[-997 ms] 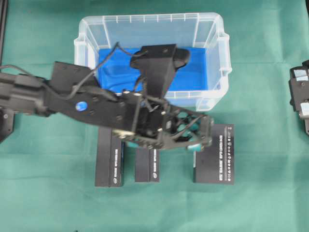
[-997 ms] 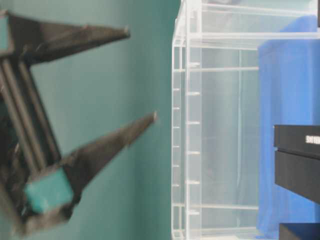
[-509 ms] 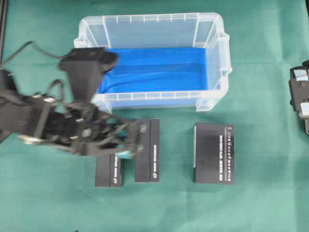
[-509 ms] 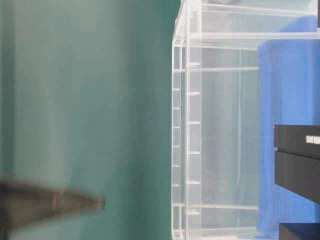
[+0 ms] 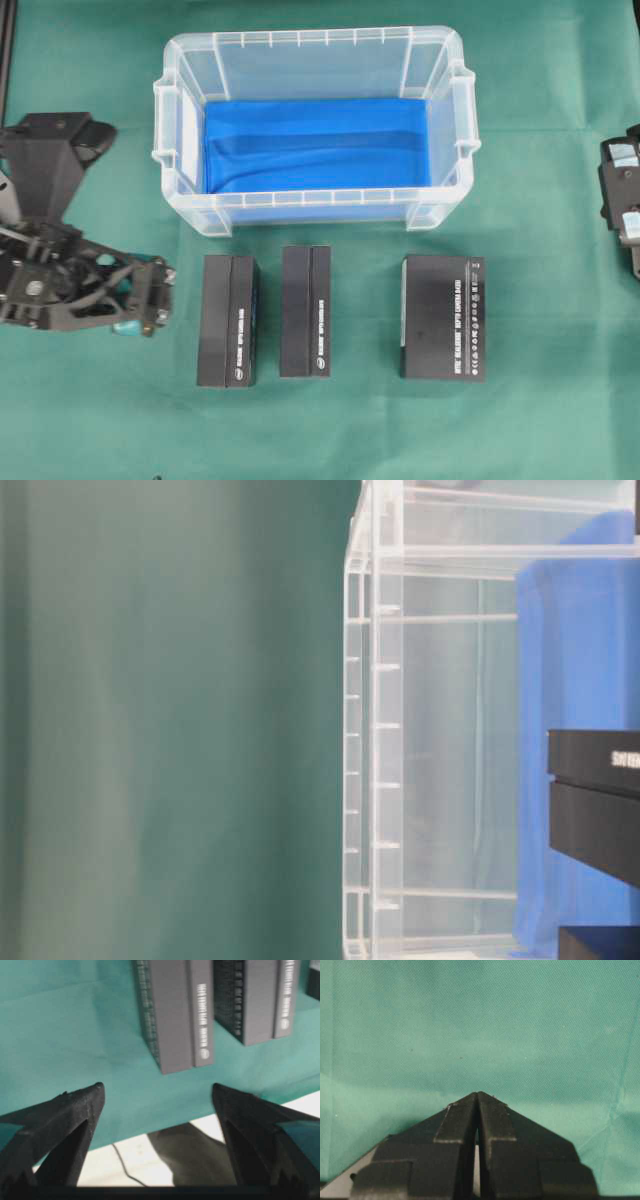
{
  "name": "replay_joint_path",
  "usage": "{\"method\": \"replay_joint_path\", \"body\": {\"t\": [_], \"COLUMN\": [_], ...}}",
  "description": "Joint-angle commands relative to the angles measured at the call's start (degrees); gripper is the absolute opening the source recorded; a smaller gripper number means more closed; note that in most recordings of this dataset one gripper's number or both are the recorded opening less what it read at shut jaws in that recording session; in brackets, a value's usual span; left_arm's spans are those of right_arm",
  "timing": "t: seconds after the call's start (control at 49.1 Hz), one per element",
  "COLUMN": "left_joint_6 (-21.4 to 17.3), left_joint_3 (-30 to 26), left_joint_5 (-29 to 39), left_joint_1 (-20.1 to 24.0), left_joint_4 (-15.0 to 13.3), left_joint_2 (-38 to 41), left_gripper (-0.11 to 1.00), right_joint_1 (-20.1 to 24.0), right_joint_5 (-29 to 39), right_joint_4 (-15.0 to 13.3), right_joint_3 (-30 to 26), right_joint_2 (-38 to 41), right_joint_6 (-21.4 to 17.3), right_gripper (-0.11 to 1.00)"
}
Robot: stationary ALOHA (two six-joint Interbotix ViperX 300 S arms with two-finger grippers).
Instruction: Take the box out of the case with the left arm.
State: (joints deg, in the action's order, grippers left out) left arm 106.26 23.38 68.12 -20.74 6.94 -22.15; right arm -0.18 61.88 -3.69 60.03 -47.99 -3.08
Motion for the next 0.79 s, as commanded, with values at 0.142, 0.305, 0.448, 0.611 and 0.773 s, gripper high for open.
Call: {"method": "replay_joint_path", "body": {"t": [0.142,0.305,0.448,0.611,0.773], "left_joint_6": [0.0,0.1,0.4,-1.0,-4.4], "left_joint_3": [2.3,3.7,4.2,4.7,5.3], "left_joint_5": [-0.1,0.2,2.0,5.1,7.7], "left_joint_1": [-0.6,-0.5,1.3,4.9,10.5], "left_joint_4": [0.1,0.1,0.1,0.1,0.1], "left_joint_2": [-4.7,-6.6,-7.4,-8.2,-9.5], "left_gripper": [0.91,0.91,0.91,0.91,0.91], "right_joint_1": [-0.1,-0.1,-0.1,-0.1,-0.1], "right_joint_5": [-0.2,0.4,1.2,1.6,2.2], "right_joint_4": [-0.1,-0.1,-0.1,-0.1,-0.1], "right_joint_3": [-1.6,-1.6,-1.7,-1.8,-1.8], "right_joint_2": [0.2,0.1,0.0,-0.1,-0.5], "right_joint_6": [-0.2,-0.2,-0.2,-0.2,-0.2], "right_gripper": [-0.01,-0.01,-0.01,-0.01,-0.01]}}
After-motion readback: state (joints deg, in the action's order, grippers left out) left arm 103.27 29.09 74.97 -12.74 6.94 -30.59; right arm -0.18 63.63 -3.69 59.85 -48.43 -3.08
